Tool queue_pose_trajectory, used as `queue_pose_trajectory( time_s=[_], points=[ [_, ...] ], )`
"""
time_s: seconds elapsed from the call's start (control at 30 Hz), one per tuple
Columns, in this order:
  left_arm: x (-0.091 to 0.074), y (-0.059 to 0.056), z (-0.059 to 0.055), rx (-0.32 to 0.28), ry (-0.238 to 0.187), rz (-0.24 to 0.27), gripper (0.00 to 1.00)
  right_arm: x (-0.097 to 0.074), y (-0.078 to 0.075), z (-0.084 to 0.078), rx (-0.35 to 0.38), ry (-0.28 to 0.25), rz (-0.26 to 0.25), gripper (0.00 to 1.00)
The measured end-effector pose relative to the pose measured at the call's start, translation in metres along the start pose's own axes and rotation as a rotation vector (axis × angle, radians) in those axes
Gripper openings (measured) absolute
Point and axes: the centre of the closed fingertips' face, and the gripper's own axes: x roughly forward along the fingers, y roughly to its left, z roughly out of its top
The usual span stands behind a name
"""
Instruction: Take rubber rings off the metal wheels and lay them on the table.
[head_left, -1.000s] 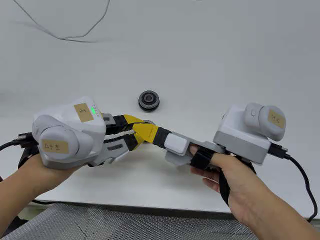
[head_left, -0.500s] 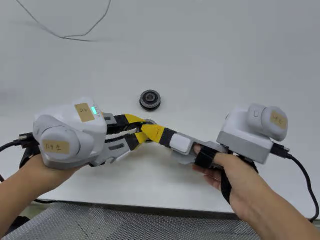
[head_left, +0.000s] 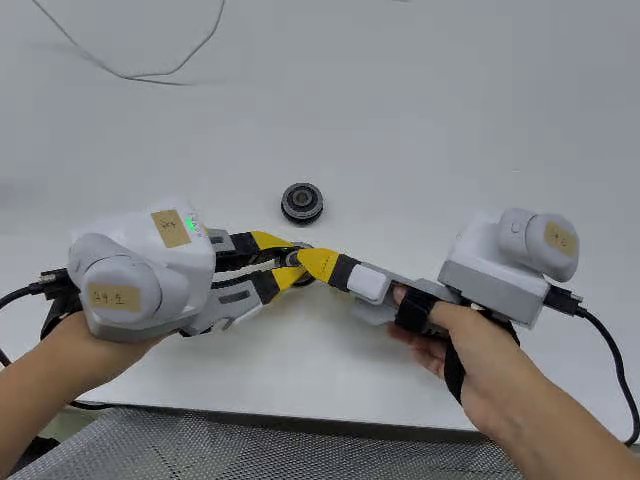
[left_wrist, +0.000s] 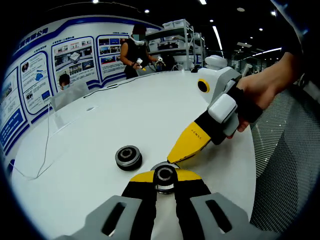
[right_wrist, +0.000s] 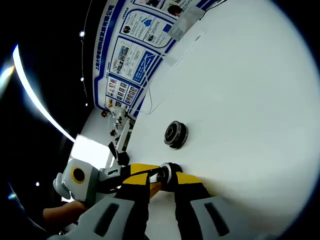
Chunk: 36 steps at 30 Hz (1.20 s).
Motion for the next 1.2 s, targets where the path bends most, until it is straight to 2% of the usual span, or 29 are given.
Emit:
queue_pose_trajectory(
  time_s=[0.2,0.43,0.8,1.2],
  points=[
    [0.0,0.001,-0.001,0.001,0.0,-0.004,0.13,0.001,-0.002,-0.003,0.011,0.025,-0.024,0.11],
    [0.001,0.003,-0.004,0.002,0.0,-0.005,0.13,0.002,-0.008,-0.001,0.002,0.056,-0.041,0.06],
    [0.003,0.005,-0.006,0.003,0.0,-0.007,0.13,0.001,-0.011,0.0,0.017,0.08,-0.042,0.05],
    [0.003,0.004,-0.006,0.004,0.001,-0.004,0.13,-0.005,0.001,-0.005,0.013,0.086,-0.044,0.03]
  ],
)
